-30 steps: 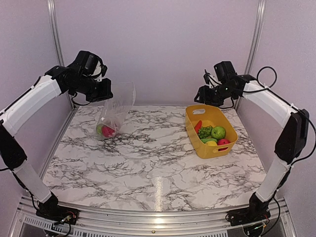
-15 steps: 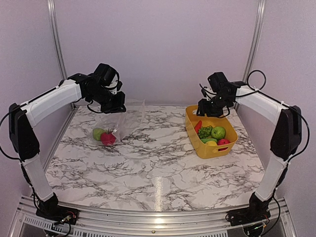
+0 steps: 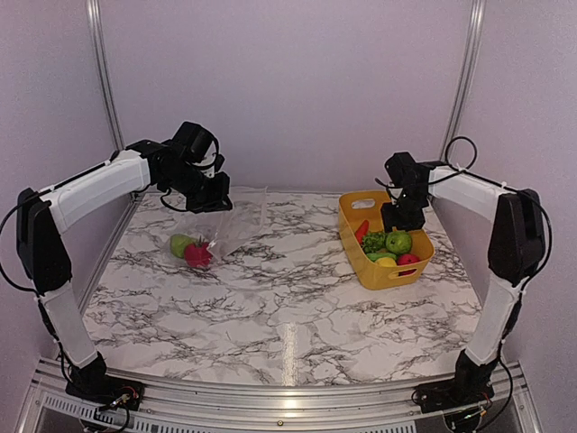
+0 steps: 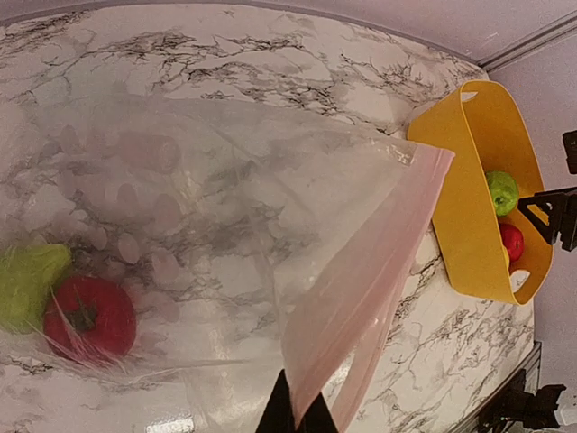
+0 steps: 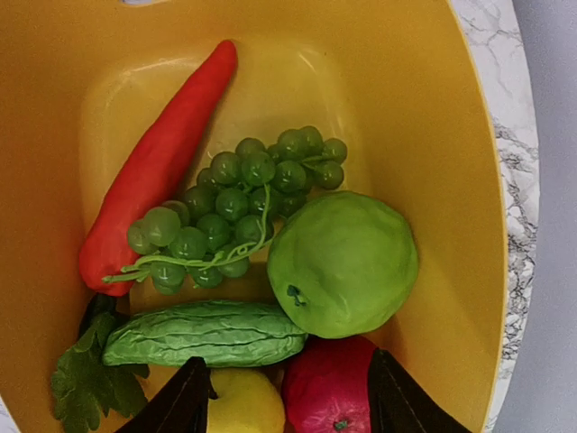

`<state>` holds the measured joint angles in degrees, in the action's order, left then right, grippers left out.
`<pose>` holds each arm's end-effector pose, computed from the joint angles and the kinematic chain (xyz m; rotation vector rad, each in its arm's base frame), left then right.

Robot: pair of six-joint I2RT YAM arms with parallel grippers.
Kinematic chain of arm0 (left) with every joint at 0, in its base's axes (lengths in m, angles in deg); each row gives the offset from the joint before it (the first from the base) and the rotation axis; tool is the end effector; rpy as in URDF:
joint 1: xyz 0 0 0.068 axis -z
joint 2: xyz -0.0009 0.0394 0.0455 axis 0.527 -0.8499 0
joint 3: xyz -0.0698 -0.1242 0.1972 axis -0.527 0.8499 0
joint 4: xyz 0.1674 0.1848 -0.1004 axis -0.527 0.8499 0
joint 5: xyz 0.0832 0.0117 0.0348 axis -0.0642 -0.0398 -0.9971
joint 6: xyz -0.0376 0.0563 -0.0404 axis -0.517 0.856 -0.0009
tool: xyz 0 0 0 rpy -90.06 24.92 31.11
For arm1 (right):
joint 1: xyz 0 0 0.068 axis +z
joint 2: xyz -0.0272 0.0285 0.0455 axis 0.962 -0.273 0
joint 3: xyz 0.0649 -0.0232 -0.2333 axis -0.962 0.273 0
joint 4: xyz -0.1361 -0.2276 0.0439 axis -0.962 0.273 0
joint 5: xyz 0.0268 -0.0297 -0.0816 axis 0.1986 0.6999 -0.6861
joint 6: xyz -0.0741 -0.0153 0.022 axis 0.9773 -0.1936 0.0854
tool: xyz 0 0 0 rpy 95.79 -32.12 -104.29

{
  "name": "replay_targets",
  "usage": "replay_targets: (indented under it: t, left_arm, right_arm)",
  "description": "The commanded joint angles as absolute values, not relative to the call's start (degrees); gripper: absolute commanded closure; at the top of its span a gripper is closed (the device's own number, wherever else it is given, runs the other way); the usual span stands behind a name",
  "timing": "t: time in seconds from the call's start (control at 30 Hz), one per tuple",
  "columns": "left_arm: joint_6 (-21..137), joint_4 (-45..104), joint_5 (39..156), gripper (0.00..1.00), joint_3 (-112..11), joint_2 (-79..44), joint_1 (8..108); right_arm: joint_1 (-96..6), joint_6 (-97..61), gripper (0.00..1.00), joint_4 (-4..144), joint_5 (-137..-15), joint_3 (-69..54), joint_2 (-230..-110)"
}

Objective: Place the food in the zip-top bag and seal the zipper
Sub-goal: Pick up the fake fruit from the bin.

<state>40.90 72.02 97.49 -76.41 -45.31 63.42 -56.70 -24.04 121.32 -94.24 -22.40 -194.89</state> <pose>0.3602 -0.2329 0.2786 0.1385 2.4509 -0.6574 0.3841 0.1073 0.1985 -0.0580 2.7055 -0.1085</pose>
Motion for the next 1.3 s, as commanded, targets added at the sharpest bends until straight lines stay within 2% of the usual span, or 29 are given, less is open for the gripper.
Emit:
replay_targets:
  t: [0.0, 0.33, 0.43, 1.03, 1.17, 1.27]
  left_arm:
    - [40.15, 71.31, 98.73, 1.0, -75.73, -43.74, 63.53]
    - [40.06, 71.25, 98.84, 1.0, -75.71, -43.63, 63.53]
    - [40.06, 71.3, 98.83, 1.0, -75.71, -43.54, 63.53]
    - [40.06, 71.09, 99.51, 1.0, -76.32, -43.97, 63.53]
    - [40.12, 70.83, 99.74, 1.0, -76.2, -43.9, 63.53]
    - [40.3, 70.79, 99.97, 1.0, -76.14, -43.96, 63.53]
  right_arm:
    - [-57.48, -21.44, 0.41, 121.74, -99.7, -22.52, -196.72]
    - [-57.64, -21.33, 0.24, 121.28, -104.85, -24.64, -202.24]
    - [-57.64, -21.45, 0.21, 120.78, -105.29, -24.82, -203.04]
    - [-57.63, -21.81, 0.16, 116.86, -106.23, -23.61, -207.49]
    - [-57.63, -21.9, 0.18, 115.9, -107.07, -23.63, -207.59]
    - [-57.63, -22.15, 0.24, 114.54, -108.11, -22.83, -206.68]
